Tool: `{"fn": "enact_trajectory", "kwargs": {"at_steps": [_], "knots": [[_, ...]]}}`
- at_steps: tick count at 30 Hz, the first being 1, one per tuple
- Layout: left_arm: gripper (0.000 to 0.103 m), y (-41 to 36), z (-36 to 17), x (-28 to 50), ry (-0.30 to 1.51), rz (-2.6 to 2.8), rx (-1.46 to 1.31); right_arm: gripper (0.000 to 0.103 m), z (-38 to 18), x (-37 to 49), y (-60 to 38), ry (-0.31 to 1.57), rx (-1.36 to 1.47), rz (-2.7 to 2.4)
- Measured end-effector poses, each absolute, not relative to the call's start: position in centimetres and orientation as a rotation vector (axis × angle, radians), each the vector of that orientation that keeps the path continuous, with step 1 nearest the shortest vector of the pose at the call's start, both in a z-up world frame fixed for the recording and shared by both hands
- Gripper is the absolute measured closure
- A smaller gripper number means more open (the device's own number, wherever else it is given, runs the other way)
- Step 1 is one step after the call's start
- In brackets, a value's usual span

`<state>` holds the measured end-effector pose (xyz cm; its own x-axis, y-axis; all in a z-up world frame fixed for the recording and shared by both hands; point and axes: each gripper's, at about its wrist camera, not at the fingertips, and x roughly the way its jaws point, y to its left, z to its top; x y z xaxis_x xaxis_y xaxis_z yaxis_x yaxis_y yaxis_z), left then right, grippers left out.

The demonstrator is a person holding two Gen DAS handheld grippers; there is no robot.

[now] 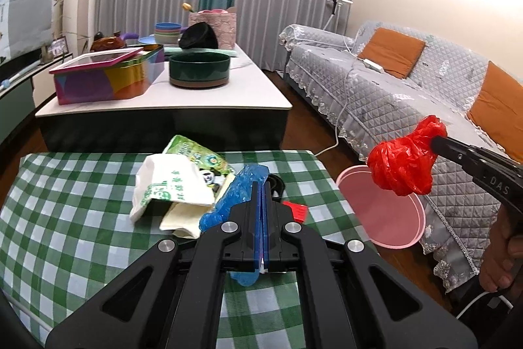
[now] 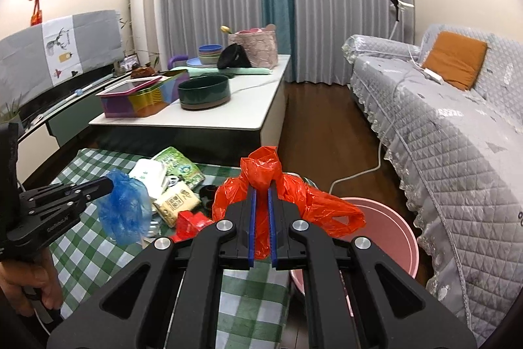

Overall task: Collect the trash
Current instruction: 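Carry the red bag over the pink bucket and release it while the left tool releases the blue bag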

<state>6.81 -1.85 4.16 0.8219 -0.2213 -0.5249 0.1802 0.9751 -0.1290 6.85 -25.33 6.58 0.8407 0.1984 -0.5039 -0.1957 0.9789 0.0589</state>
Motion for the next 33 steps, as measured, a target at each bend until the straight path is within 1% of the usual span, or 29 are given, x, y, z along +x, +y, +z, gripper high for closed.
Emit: {"fn": "enact_trajectory", "kwargs": {"at_steps": [21, 33], "knots": [[0.102, -5.6, 5.4, 9.5, 0.575, -0.217, -0.027, 0.097, 6.8, 9.0, -30.7, 0.494, 0.094, 0.094], [0.102, -9.6, 6.0, 11.9, 0.566, -0.268, 0.004, 0.097, 6.7, 10.3, -33.6, 0.495, 0.145, 0.02]]}}
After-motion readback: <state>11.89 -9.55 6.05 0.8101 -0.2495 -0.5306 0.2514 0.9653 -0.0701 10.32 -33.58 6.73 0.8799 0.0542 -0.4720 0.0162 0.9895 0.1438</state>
